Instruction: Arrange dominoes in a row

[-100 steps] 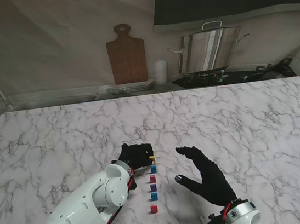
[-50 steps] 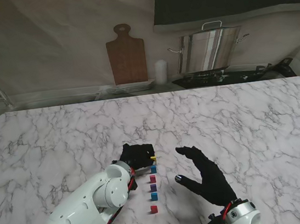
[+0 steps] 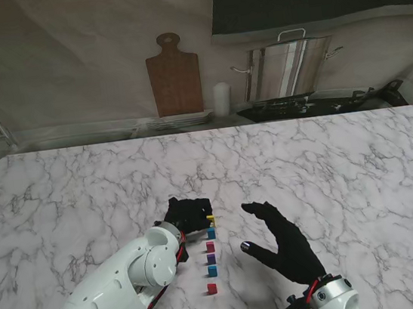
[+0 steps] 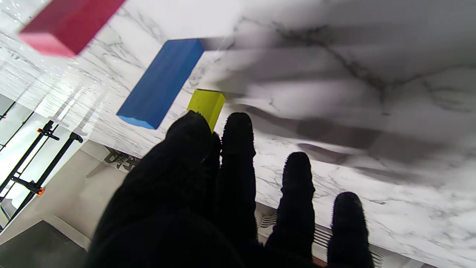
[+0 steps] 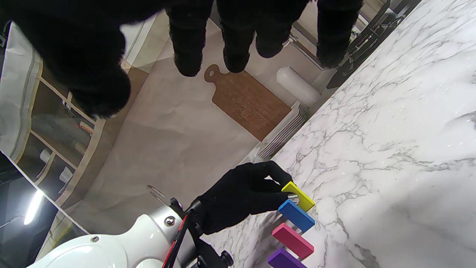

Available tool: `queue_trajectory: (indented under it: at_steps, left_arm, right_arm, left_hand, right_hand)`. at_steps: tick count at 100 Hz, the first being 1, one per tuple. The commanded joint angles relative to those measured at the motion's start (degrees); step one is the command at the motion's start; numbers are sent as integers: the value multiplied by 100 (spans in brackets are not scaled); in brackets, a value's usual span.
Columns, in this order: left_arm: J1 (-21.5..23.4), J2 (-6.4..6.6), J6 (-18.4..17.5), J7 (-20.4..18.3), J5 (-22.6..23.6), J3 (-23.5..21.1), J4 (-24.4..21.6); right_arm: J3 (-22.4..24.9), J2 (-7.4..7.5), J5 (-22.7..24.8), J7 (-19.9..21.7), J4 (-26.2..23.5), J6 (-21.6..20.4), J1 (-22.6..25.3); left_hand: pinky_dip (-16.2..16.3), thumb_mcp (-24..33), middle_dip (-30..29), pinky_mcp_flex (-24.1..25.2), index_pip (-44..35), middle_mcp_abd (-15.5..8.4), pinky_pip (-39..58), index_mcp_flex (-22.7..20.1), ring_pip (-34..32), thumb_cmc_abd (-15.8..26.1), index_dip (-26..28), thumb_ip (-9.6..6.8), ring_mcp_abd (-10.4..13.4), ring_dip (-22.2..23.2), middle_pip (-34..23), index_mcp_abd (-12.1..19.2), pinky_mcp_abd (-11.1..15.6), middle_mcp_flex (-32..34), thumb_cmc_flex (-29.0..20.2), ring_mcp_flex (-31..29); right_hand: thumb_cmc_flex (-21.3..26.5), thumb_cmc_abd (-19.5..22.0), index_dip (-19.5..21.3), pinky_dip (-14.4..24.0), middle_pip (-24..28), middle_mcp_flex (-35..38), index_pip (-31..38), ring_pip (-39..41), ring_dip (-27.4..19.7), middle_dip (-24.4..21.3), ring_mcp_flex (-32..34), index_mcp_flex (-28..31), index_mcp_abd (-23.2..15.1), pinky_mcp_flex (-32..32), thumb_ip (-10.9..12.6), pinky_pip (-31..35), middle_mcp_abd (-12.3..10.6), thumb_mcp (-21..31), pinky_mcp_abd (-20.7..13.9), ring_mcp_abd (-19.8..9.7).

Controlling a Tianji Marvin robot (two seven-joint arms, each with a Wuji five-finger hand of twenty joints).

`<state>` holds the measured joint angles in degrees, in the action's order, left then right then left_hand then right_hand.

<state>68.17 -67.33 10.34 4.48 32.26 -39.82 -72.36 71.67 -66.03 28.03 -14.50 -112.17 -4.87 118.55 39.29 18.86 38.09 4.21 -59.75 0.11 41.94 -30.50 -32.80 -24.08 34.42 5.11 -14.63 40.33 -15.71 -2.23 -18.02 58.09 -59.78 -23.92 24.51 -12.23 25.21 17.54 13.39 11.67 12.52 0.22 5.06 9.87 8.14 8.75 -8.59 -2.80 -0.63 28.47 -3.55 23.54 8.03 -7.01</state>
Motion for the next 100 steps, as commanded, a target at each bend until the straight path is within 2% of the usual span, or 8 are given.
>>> queue_trajectory:
  at_steps: [1, 37, 54, 100]
  left_arm:
    - [-7, -4, -15, -69, -2, 0, 23]
    - [15, 47, -18, -222, 10, -23, -51]
    - [33, 64, -14, -274, 6, -38, -84]
    - [23, 105, -17, -401, 36, -41, -133]
  right_arm:
    - [-5, -6, 5, 4, -24, -7, 29]
    - [-10, -5, 7, 8, -22, -7, 26]
    - [-11, -2, 3, 21, -22, -10, 25]
    - [-11, -4, 10, 9, -23, -7, 23]
  left_hand:
    - [120, 63, 93, 139, -130, -63, -88, -125, -9, 221, 36, -140, 11, 43, -61, 153, -58, 56, -204, 109]
    - [74, -24, 181, 155, 49, -12, -252, -18, 90, 216, 79, -147, -61, 24, -61, 79, -47, -188, -177, 247]
    - [133, -88, -31, 148, 496, 76, -380, -105, 154, 228, 178, -167, -114, 33, -386, 45, -43, -464, -160, 339]
    - [200, -71, -237, 162, 1526, 209, -582, -231, 242, 113, -356, -172, -193, 23, -669, -168, -52, -892, -100, 496]
  right_hand:
    - [27, 66, -78, -69, 103, -104, 79, -38, 18, -29, 88, -65, -69, -25, -85, 82, -20, 3, -149, -66]
    - [24, 64, -78, -71, 102, -105, 80, -37, 18, -29, 89, -63, -71, -27, -85, 82, -15, 6, -153, -61]
    - [26, 64, -78, -71, 105, -104, 82, -37, 19, -28, 93, -62, -70, -27, -85, 82, -14, 8, -151, -63]
    - [31, 57, -78, -73, 102, -105, 81, -36, 19, -29, 95, -66, -74, -26, -85, 83, -13, 15, -148, -60]
